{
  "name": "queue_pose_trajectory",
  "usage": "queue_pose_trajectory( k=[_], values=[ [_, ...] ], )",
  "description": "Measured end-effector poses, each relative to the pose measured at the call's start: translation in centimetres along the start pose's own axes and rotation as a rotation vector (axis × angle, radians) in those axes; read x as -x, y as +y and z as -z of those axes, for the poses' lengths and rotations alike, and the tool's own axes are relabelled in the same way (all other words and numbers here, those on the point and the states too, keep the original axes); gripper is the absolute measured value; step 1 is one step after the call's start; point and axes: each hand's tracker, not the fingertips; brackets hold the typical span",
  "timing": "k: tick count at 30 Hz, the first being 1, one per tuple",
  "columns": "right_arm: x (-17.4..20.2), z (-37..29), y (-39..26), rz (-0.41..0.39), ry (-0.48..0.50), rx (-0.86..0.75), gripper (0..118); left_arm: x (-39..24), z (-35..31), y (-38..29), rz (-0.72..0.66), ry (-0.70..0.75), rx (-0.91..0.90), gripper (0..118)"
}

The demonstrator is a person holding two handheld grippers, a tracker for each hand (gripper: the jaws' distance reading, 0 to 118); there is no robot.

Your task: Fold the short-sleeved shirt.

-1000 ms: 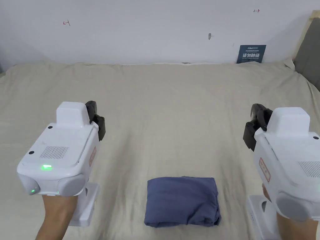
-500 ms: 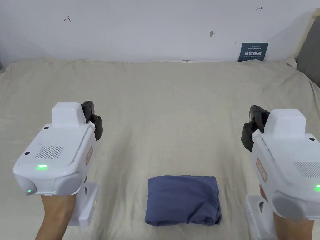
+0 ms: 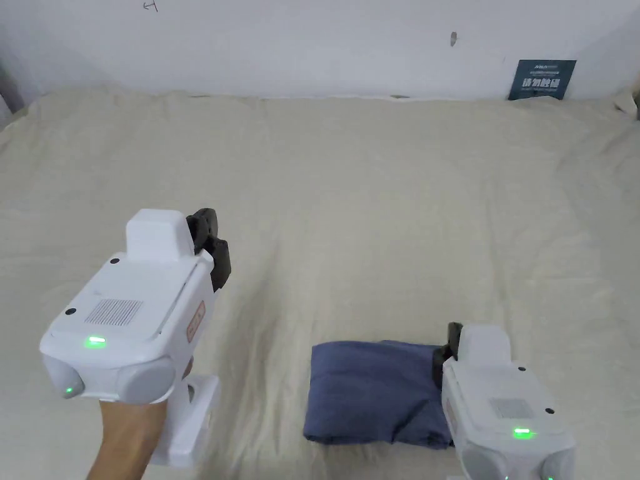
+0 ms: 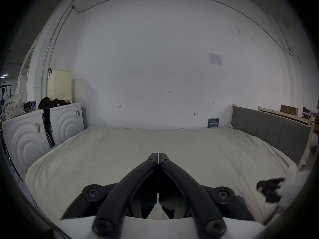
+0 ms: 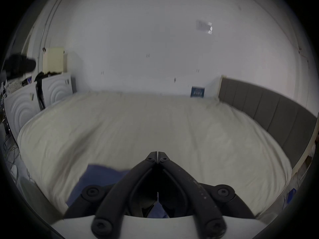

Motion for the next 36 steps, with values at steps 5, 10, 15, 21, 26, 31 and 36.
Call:
queue_pose_trajectory(
  k=[5,10,15,21,26,31,36],
  values=[
    [1.2,3.4,-3.8,0.011,0.02,0.128,2,-0.2,1.1,-1.6,-0.017,-0.029,0.065,0],
    [1.7,6.4,-7.0,-0.019,-0.006,0.218,2,-0.6,2.5,-3.8,-0.066,-0.091,0.182,0],
    [1.5,5.8,-7.2,-0.037,0.004,0.17,2,-1.0,4.8,-6.9,-0.215,-0.172,0.416,34],
    [1.2,5.4,-7.3,-0.022,0.014,0.168,2,-1.9,8.7,-12.8,-0.38,-0.268,0.765,113],
    [0.9,5.4,-7.4,-0.005,0.022,0.164,2,-2.4,10.9,-16.7,-0.468,-0.324,0.949,112],
    [0.8,5.4,-7.5,-0.027,0.023,0.158,2,-4.0,11.7,-18.2,-0.507,-0.41,1.017,75],
    [0.6,5.3,-7.1,-0.043,0.041,0.166,2,-4.8,11.6,-18.5,-0.486,-0.439,0.989,30]
  ],
)
